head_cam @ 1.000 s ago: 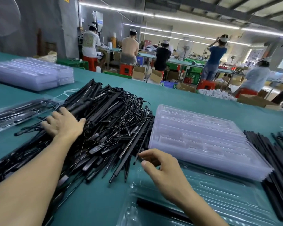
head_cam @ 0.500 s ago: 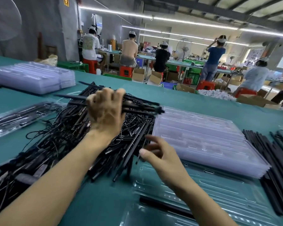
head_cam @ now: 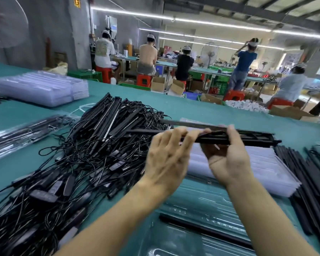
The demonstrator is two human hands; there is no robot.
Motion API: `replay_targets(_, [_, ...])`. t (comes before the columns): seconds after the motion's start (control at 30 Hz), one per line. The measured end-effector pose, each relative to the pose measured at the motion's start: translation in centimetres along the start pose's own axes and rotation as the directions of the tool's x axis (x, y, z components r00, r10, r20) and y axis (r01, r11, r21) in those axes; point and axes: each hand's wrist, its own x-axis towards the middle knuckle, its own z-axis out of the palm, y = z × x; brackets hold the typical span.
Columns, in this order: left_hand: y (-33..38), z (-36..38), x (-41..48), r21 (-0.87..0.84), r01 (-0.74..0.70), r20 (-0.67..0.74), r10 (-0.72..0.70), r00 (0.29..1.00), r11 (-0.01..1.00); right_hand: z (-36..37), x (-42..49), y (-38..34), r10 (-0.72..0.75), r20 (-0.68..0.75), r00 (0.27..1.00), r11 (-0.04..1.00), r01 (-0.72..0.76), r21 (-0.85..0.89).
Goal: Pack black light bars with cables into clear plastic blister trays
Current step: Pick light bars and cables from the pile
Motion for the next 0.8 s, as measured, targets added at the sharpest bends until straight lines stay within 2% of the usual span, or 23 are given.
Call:
replay_targets(0.03, [-0.6, 0.3, -0.5, 0.024, 0.082, 0.114, -0.085, 0.990, 0.996, -0.1, 0.4, -1.3, -0.043, -0.009, 0.999, 0.996, 0.044, 0.079])
replay_targets(0.1, [-2.1, 0.3, -2.3, 0.071, 0.179, 0.202, -0.190, 0.961, 0.981, -0.9, 1.1, -4.5, -0.139, -0.085, 0.987, 0.962, 0.155, 0.225])
replay_targets(0.2, [-3.9, -0.4, -4.5, 0.195, 0.168, 0.243, -0.214, 0.946, 0.966, -2.5, 2.0, -8.9, -0.250, -0.170, 0.953, 0.911, 0.291, 0.291])
replay_targets(0.33, [-6.1, -2.3, -5.4, 0.281, 0.321, 0.206, -0.383, 0.900, 0.904, -5.5, 2.2, -12.2, -0.341, -0.276, 0.899, 0.881, 0.408, 0.241])
replay_targets(0.37, [-6.7, -2.8, -5.2, 0.268, 0.384, 0.168, -0.435, 0.885, 0.884, -6.2, 2.2, -12.7, -0.347, -0.291, 0.891, 0.879, 0.418, 0.230])
replay_targets(0.43, [-6.8, -3.6, -3.7, 0.167, 0.430, 0.093, -0.448, 0.889, 0.887, -7.4, 1.8, -12.9, -0.334, -0.287, 0.898, 0.893, 0.399, 0.210])
replay_targets(0.57, [-4.1, -4.0, 1.4, -0.049, 0.353, 0.002, -0.353, 0.936, 0.935, -7.3, 0.1, -11.1, -0.202, -0.103, 0.974, 0.970, 0.214, 0.115])
replay_targets(0.63, [-2.2, -3.3, 4.3, -0.094, 0.275, -0.022, -0.278, 0.960, 0.957, -5.7, -1.3, -10.0, -0.029, 0.064, 0.997, 0.999, 0.031, -0.029])
replay_targets(0.73, [1.0, -2.6, 7.7, -0.077, 0.179, -0.098, -0.186, 0.978, 0.981, -2.9, -4.1, -8.3, 0.282, 0.266, 0.922, 0.920, -0.181, -0.348])
replay_targets(0.8, [2.5, -2.2, 8.7, -0.087, 0.094, -0.149, -0.107, 0.983, 0.992, -1.7, -5.5, -7.0, 0.422, 0.310, 0.852, 0.814, -0.205, -0.544])
